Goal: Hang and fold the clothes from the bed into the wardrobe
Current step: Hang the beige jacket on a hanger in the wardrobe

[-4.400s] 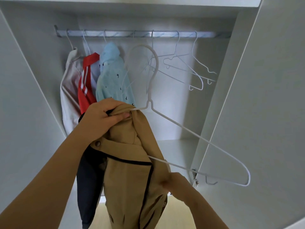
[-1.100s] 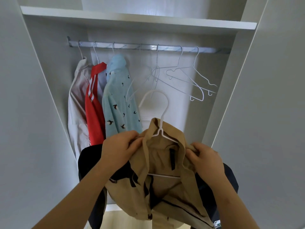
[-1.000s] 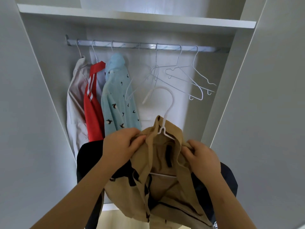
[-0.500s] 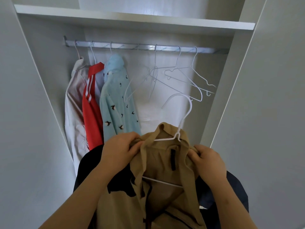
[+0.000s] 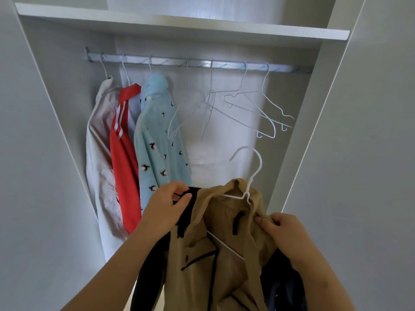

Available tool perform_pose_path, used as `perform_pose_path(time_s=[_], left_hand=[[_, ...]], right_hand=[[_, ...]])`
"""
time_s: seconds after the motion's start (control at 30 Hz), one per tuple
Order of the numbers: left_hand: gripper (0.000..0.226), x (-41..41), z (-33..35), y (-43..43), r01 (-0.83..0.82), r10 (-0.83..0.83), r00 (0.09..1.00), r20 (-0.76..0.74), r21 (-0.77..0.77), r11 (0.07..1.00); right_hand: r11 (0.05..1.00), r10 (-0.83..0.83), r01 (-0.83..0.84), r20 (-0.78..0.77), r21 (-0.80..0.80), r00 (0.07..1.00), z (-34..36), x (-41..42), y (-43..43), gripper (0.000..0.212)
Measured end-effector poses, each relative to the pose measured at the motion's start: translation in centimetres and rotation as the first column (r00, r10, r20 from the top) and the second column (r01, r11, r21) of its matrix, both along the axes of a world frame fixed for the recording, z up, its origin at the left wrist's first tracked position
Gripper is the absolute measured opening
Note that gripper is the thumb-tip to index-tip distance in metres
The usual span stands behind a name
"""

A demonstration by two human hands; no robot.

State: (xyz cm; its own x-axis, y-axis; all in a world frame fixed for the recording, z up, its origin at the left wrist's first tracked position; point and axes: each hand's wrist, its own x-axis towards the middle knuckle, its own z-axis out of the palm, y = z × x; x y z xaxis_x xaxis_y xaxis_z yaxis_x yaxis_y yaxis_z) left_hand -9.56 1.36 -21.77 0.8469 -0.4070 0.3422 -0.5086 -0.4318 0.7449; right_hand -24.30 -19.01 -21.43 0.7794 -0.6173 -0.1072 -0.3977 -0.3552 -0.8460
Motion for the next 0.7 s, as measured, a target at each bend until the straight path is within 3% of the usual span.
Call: perform_pose_path(time_s=[0.3, 0.57, 0.7], left_hand=[[0.010, 1.5, -0.4, 0.5, -0.065, 0.057, 0.986, -0.155, -0.044, 0.997], [0.012, 7.4, 0.7, 1.1, -0.163, 0.141, 0.971, -0.195, -0.102, 0.981], [0.014, 13.4, 1.9, -0.6, -0.174, 0.160, 0.962, -0.222, -0.044, 0.984]], right_hand=[[0.951, 0.012, -0.016, 0.015, 0.307, 1.000, 0.2, 2.3, 1.5, 0.019], [0.929, 0.053, -0.067, 0.049, 0.365, 0.997, 0.5, 7.6, 3.2, 0.021], [0.927, 0.032, -0.044, 0.038, 0.374, 0.999, 0.7, 11.0, 3.3, 0.025]])
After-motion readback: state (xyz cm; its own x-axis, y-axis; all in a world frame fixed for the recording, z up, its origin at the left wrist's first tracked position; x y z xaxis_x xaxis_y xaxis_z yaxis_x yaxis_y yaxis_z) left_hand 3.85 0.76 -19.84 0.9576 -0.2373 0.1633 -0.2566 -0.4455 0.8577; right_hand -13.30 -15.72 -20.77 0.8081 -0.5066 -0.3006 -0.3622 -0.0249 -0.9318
